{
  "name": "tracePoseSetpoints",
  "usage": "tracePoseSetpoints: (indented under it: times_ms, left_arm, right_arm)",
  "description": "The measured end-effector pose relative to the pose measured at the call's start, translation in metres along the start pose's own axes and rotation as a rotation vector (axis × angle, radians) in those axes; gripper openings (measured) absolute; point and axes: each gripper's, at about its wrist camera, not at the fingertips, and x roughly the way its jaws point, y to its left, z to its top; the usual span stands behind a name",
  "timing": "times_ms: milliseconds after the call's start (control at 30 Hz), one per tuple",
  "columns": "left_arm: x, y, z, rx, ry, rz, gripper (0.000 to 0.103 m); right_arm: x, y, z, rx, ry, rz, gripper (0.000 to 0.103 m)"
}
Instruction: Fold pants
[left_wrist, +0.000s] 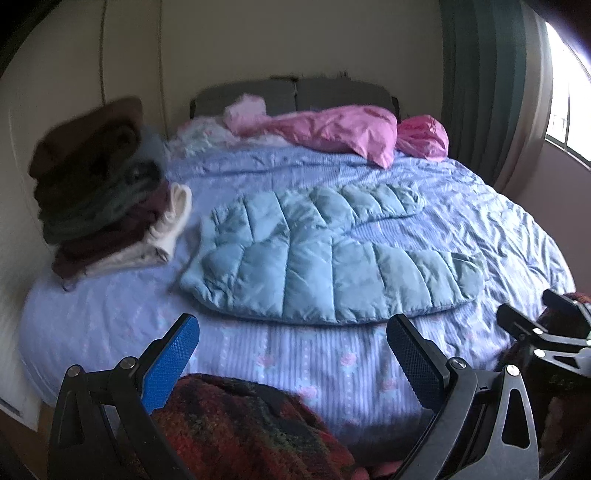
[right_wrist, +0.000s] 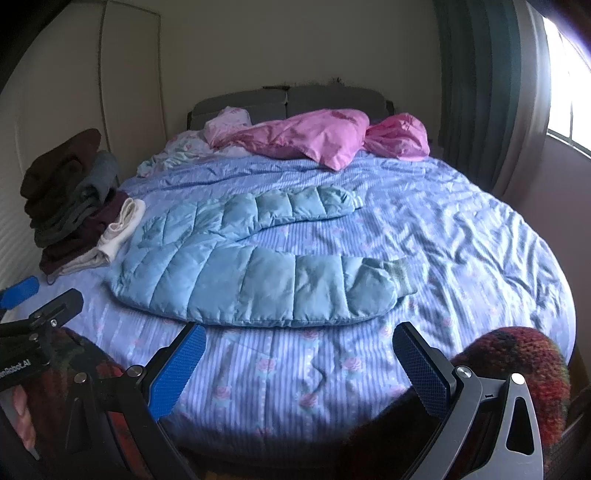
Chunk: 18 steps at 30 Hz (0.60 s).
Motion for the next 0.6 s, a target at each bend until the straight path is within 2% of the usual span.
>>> tracePoseSetpoints:
  times_ms: [167, 333, 400, 500, 567, 600]
  left_arm:
    - [0.029, 0.008, 0.027, -0.009, 0.101, -0.019, 0.103]
    - [0.083, 0.019, 0.04, -0.108, 0.283, -0.019, 0.103]
    - [0.1, 0.023, 0.037, -0.183, 0.347, -0.011, 0.103]
    - [0.128, 0.03, 0.023, -0.37, 0.437, -0.04, 0.103]
    - [0.144, 0.032, 0.011, -0.463, 0.475, -0.014, 0.101]
    - [0.148, 0.032, 0.006, -0.487, 0.481, 0.001, 0.097]
  right_arm:
    - [0.023, 0.002, 0.009, 0.032, 0.049, -0.008, 0.103]
    - [0.06, 0.001, 0.018, 0.15, 0.124, -0.019, 0.103]
    - [0.076, -0.002, 0.017, 0.194, 0.143, -0.026, 0.103]
    - [0.097, -0.006, 0.012, 0.247, 0.18, -0.045, 0.103]
    - [0.113, -0.011, 0.006, 0.297, 0.206, -0.055, 0.103]
    - [0.121, -0.013, 0.002, 0.324, 0.224, -0.063, 0.102]
